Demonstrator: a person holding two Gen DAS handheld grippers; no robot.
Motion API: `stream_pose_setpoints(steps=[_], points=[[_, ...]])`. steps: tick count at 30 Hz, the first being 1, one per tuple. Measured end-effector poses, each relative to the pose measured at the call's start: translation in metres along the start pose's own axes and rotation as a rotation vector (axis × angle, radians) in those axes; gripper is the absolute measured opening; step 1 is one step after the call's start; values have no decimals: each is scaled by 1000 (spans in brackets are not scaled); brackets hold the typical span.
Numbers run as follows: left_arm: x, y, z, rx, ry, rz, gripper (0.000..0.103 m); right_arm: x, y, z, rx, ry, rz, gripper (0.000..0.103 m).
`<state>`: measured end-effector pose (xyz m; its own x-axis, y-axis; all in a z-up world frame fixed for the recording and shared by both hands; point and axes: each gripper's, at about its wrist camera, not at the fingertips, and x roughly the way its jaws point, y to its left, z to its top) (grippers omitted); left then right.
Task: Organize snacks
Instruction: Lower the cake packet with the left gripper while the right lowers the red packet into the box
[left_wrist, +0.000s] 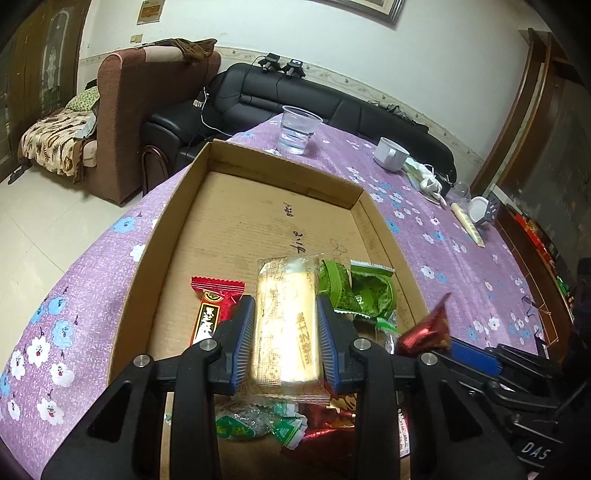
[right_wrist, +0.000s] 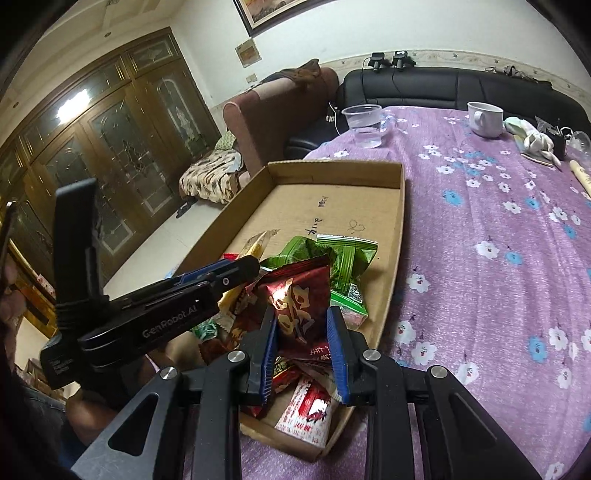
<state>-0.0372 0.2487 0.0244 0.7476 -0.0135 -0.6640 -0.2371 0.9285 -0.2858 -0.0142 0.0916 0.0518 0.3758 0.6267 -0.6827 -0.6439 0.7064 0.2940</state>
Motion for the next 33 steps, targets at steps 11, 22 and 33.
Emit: stream_pose_setpoints(steps=[11, 22, 33], points=[[4, -7, -1, 33, 3, 45, 31, 13, -4, -8, -22, -33, -13, 26], [6, -8, -1, 43, 13, 60, 31, 10, -1, -12, -48, -52, -13, 26], [8, -9, -2, 44, 18, 84, 31, 9, 2, -14, -70, -61, -20, 27]])
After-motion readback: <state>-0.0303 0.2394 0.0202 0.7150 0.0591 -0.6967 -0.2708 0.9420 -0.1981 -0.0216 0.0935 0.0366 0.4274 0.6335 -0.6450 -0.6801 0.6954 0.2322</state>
